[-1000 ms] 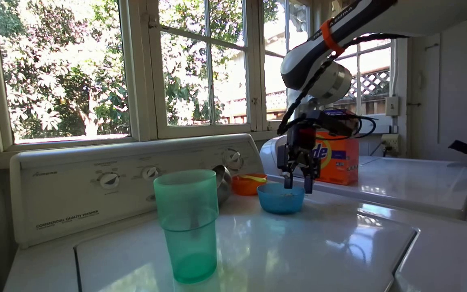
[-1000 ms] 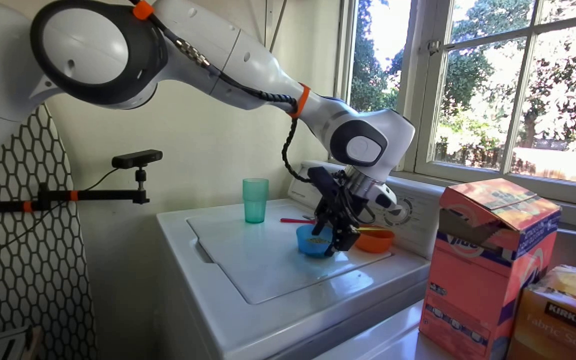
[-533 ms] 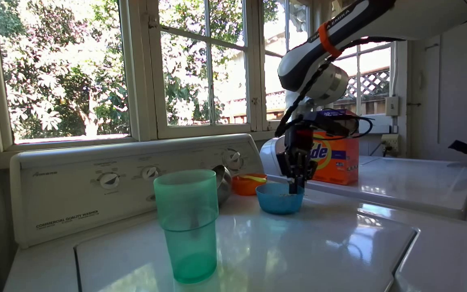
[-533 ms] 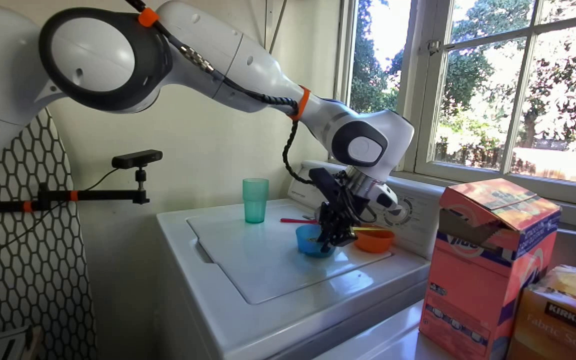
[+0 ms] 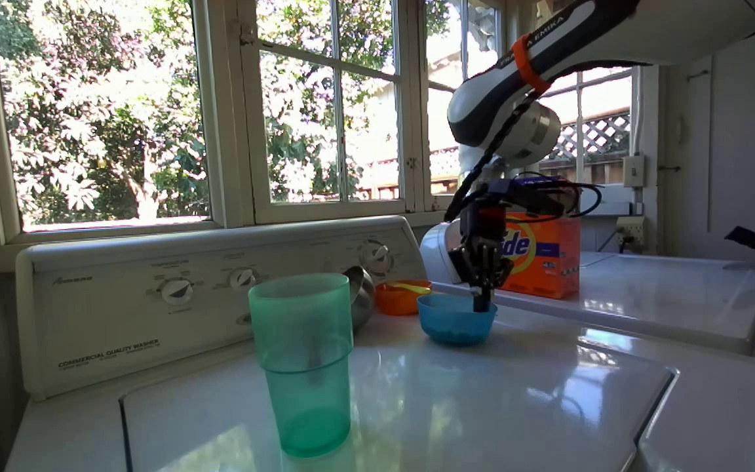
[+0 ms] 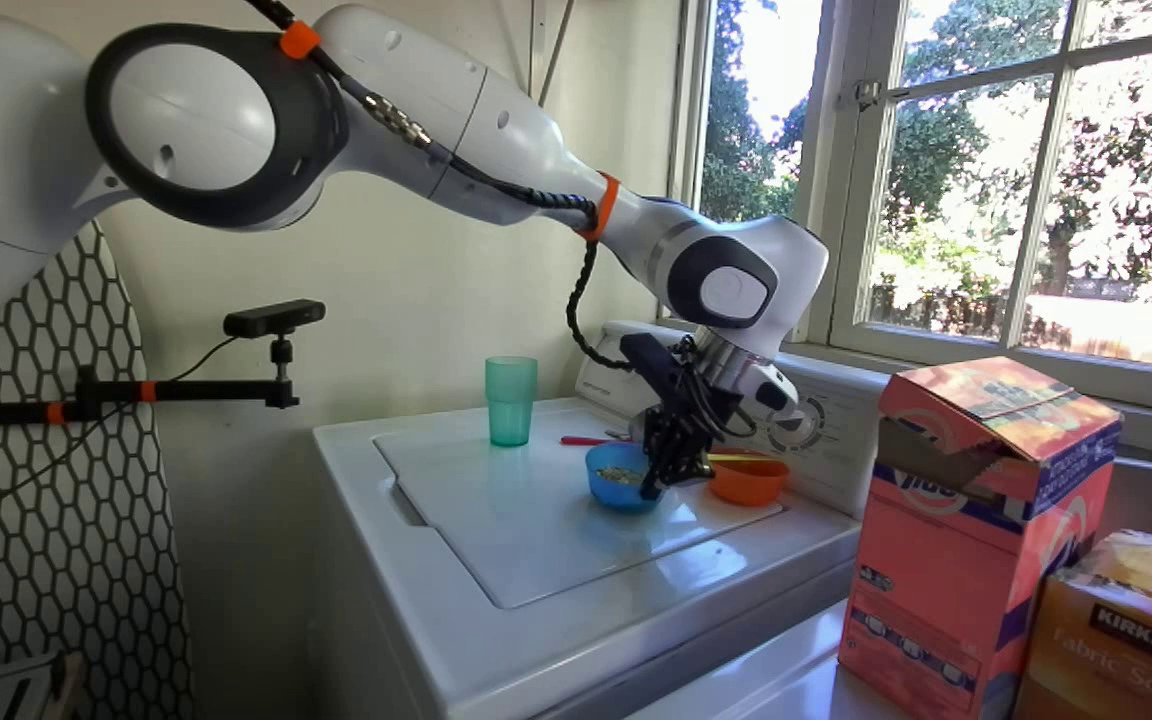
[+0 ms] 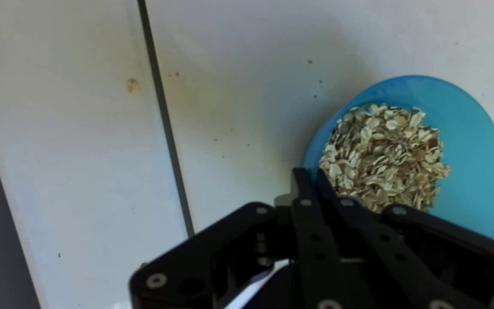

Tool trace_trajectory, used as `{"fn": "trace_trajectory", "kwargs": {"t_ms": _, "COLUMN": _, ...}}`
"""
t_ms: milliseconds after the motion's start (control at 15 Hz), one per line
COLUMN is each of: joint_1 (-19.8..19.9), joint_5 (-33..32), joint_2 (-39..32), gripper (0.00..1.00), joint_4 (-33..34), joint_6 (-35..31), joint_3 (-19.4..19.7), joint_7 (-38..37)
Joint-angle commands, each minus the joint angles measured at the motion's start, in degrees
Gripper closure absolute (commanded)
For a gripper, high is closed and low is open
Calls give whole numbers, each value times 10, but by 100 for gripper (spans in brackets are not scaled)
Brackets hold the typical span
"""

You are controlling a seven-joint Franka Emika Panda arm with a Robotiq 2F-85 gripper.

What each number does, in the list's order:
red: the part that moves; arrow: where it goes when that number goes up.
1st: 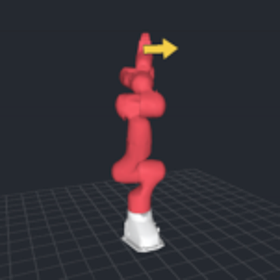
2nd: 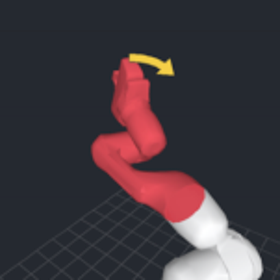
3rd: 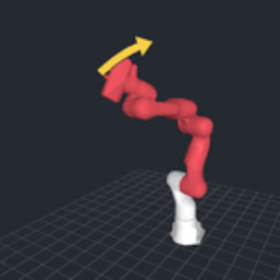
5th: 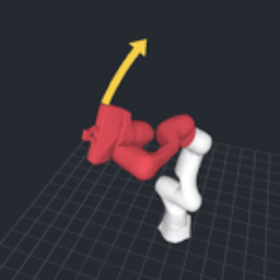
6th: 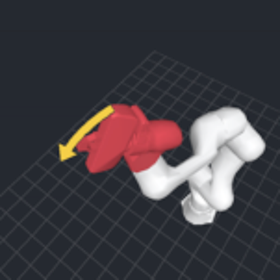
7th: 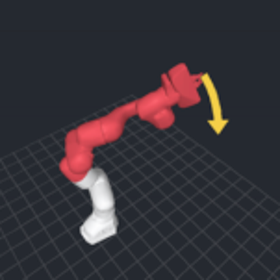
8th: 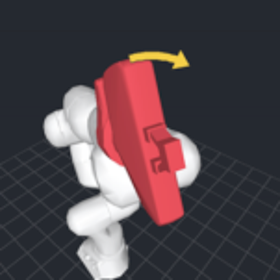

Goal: Pour the contents of the blue bowl into the green cup

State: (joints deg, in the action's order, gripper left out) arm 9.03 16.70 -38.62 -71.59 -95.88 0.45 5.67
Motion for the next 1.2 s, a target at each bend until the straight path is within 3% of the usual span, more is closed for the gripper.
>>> {"fn": "trace_trajectory", "kwargs": {"t_ms": 0, "joint_1": -13, "joint_5": -24, "joint_2": 23, "gripper": 99, "joint_4": 8, "joint_6": 34, "joint_3": 9, "joint_7": -59}}
{"fn": "trace_trajectory", "kwargs": {"t_ms": 600, "joint_1": -102, "joint_5": -140, "joint_2": 175, "gripper": 99, "joint_4": -82, "joint_6": 12, "joint_3": 28, "joint_7": -232}}
{"fn": "trace_trajectory", "kwargs": {"t_ms": 867, "joint_1": -162, "joint_5": -224, "joint_2": 241, "gripper": 99, "joint_4": -148, "joint_6": 18, "joint_3": 17, "joint_7": -337}}
{"fn": "trace_trajectory", "kwargs": {"t_ms": 1133, "joint_1": -202, "joint_5": -278, "joint_2": 263, "gripper": 99, "joint_4": -156, "joint_6": 33, "joint_3": -11, "joint_7": -394}}
